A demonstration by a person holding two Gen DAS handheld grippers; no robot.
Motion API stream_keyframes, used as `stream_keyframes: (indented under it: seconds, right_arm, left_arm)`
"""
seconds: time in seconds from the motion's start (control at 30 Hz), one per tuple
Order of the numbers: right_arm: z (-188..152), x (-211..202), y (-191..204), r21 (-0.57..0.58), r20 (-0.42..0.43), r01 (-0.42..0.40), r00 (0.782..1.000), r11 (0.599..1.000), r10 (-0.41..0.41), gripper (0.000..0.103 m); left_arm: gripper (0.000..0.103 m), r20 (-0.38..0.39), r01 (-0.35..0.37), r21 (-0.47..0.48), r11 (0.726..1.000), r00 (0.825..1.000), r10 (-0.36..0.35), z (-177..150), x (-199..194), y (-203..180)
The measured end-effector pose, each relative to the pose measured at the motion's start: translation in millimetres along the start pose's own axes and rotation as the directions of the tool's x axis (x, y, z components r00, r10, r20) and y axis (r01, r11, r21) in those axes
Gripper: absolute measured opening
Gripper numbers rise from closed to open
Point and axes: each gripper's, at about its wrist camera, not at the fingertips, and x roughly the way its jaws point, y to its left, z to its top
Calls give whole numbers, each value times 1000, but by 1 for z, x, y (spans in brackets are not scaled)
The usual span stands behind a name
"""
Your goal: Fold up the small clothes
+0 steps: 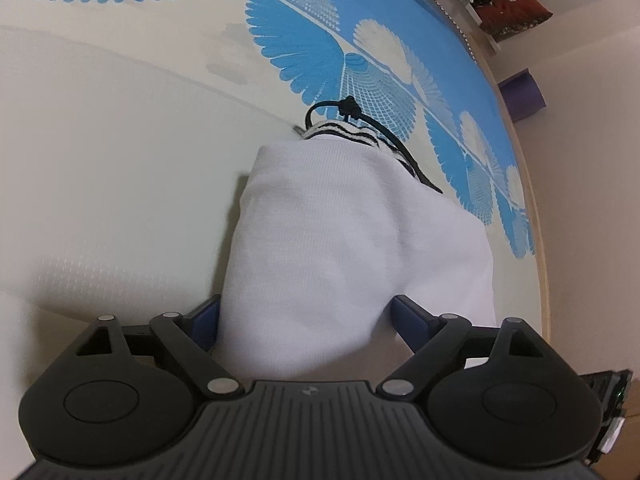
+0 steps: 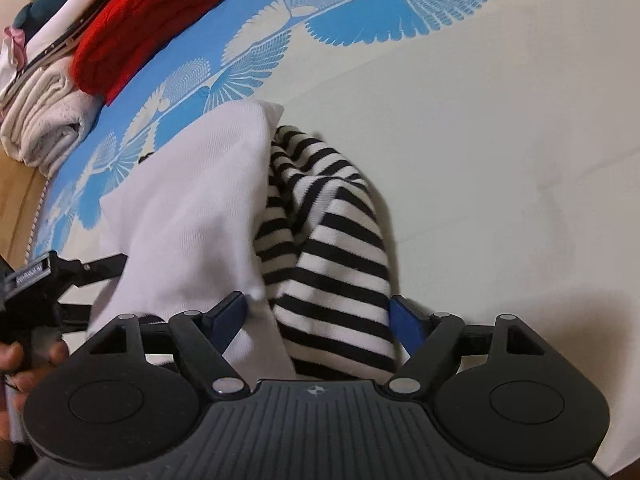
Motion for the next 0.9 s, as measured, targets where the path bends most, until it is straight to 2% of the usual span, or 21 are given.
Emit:
stream_keyframes:
  seconds: [0.07,0.1,0.13,0.17,0.2,0.23,0.27,0.33,0.47,0.6,0.63,0.67,0.73,0.77,0.8,0.87,0.9]
  right_arm:
    - [2,3,2,15,0,-28,1000,999,28,72]
    - [3,5,4,16,10,-36,999,999,35,56]
    - [5,5,8,8,20,-39,999,999,39,38]
    - [6,6,13,-4,27,-48,998,999,48,31]
    - [7,6,19,-19,31,-56,998,998,57,18]
    - [8,7,25,-37,35,-60,998,998,61,16]
    - [8,7,31,-55,43,-53,998,997,55,15]
    - [9,7,40,-71,58,-54,997,996,58,11]
    - [18,-3,59,-95,137,-130,980,987,143,8]
    - [33,-6,79,-116,229,-210,945,971,232,7]
    - [38,-5,86,-123,251,-224,935,967,249,7]
    - [42,-2,92,-127,264,-231,929,965,258,7]
    - [48,8,104,-135,275,-226,927,965,255,6]
    - [50,15,108,-136,264,-200,937,970,230,6]
    - [52,26,112,-128,237,-158,954,979,185,6]
    - [53,46,111,-90,185,-72,979,993,87,5]
    - [54,54,108,-71,166,4,986,997,8,5]
  left_arm:
    - [81,11,-16,24,1000,1000,16,-2,-2,-6]
    - [77,18,-25,32,999,1000,25,-2,-4,-9]
    - [68,25,-28,38,999,999,27,-3,-8,-12]
    - [58,32,-33,47,998,999,31,-3,-11,-15]
    - [52,42,-41,64,997,998,39,-2,-16,-19]
    - [43,54,-51,85,995,997,47,-1,-21,-23]
    - [39,72,-58,101,993,996,51,1,-27,-27]
    - [38,125,-85,151,985,990,67,7,-43,-36]
    - [37,278,-144,243,959,958,73,24,-81,-49]
    - [40,384,-157,266,951,922,45,54,-107,-37]
    - [50,401,-168,253,953,915,55,62,-109,-32]
    - [66,415,-190,222,956,906,84,69,-110,-24]
    - [75,445,-261,119,958,876,184,76,-115,-7]
    - [74,443,-276,76,958,870,216,77,-119,2]
    - [74,423,-265,55,963,879,218,78,-121,9]
    - [72,349,-197,73,978,924,160,75,-124,15]
    - [72,314,-173,103,979,940,133,73,-123,14]
